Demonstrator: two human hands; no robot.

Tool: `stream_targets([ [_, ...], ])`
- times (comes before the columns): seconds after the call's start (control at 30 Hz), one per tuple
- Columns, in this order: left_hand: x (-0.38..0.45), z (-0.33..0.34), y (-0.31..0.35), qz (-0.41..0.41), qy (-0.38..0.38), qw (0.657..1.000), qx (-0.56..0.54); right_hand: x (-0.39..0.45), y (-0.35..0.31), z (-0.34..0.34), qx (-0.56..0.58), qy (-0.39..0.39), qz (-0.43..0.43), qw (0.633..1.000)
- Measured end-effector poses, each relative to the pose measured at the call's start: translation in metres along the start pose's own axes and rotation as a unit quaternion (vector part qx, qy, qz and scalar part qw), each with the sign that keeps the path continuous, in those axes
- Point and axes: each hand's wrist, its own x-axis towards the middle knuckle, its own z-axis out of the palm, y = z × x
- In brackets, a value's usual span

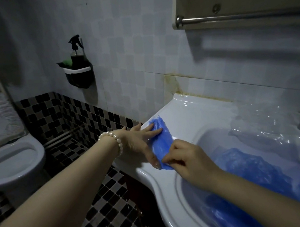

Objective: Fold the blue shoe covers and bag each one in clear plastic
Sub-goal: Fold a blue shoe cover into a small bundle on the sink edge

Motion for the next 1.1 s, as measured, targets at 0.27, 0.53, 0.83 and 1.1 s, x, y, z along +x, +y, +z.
stream_targets([
  [0.27, 0.0, -0.003, -0.003, 0.007, -0.009, 1.0, -0.022, -0.002, 0.005, -0.004, 0.179, -0.046, 0.112, 0.976],
  [0.53, 0.003, -0.001, -0.004, 0.006, -0.011, 0.999, -0.032, 0.005, -0.006, 0.003, -0.015, -0.064, 0.108, 0.992],
  [0.83, 0.004, 0.0, 0.001, 0.005, 0.0, 1.0, -0.011, 0.003, -0.006, 0.005, 0.127, 0.012, 0.229, 0.965],
  [1.1, 0.002, 0.001, 0.003, -0.008, 0.004, 1.0, -0.019, 0.005, -0.004, 0.005, 0.112, 0.031, 0.251, 0.961],
])
